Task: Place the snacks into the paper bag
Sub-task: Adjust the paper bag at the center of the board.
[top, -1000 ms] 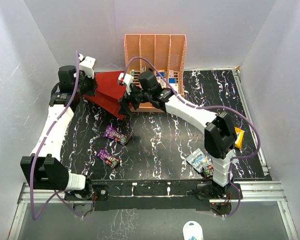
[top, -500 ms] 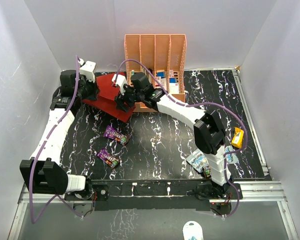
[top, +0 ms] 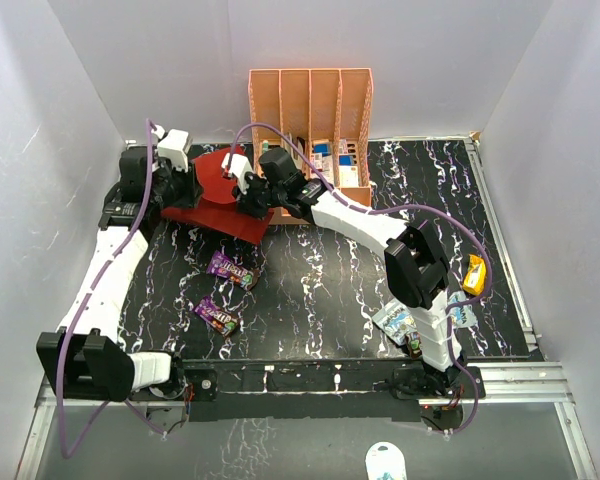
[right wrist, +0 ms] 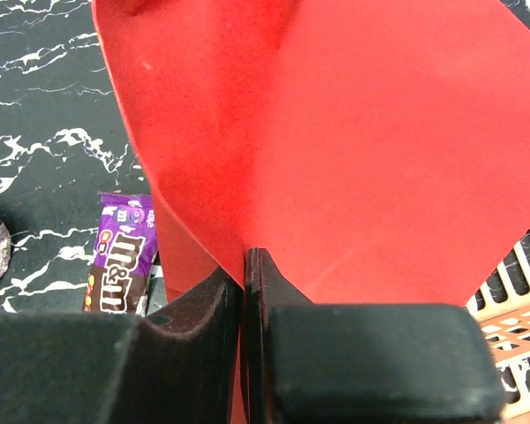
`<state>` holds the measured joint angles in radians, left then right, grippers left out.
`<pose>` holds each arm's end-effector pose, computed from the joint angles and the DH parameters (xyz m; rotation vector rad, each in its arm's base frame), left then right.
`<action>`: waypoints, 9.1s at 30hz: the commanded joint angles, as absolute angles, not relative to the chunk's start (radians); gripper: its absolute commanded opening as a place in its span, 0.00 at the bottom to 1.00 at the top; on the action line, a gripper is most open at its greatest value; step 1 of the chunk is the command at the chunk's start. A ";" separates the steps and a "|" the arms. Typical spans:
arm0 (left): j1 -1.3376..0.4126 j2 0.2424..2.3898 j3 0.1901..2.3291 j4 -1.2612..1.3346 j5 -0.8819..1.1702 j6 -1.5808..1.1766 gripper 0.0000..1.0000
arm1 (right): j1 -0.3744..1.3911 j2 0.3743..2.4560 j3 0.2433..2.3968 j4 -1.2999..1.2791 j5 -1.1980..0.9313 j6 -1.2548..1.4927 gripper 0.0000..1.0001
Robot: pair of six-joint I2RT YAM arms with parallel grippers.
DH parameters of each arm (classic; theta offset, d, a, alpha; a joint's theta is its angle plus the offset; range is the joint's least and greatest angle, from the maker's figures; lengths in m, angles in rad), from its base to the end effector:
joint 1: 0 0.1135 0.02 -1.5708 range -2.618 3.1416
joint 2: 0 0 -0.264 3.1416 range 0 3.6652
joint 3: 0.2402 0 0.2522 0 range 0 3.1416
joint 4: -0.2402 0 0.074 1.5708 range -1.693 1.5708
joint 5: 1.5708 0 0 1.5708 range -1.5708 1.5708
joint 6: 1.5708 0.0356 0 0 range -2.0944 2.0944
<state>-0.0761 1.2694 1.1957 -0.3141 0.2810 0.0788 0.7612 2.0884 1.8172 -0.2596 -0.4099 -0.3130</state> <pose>0.2889 -0.0319 0.3665 0.3345 1.9235 -0.2731 0.3484 0.3515 0.2811 -1.2984 1.6885 0.6978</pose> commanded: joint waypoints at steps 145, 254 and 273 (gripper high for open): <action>-0.468 1.893 1.953 -0.482 0.401 0.096 0.00 | 0.484 1.714 0.760 0.558 -0.791 0.224 0.68; -0.062 1.601 1.722 -0.837 0.387 0.059 0.43 | 0.350 1.640 1.033 0.190 -0.710 0.035 0.56; -0.060 1.564 1.757 -0.903 0.463 -0.067 0.00 | 0.349 1.650 1.077 0.181 -0.817 0.025 0.18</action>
<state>-0.0601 1.6138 1.7203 -0.8745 0.4061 -0.0071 0.3511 1.6836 1.0389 0.1345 -0.7723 0.0444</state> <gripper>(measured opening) 0.007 0.228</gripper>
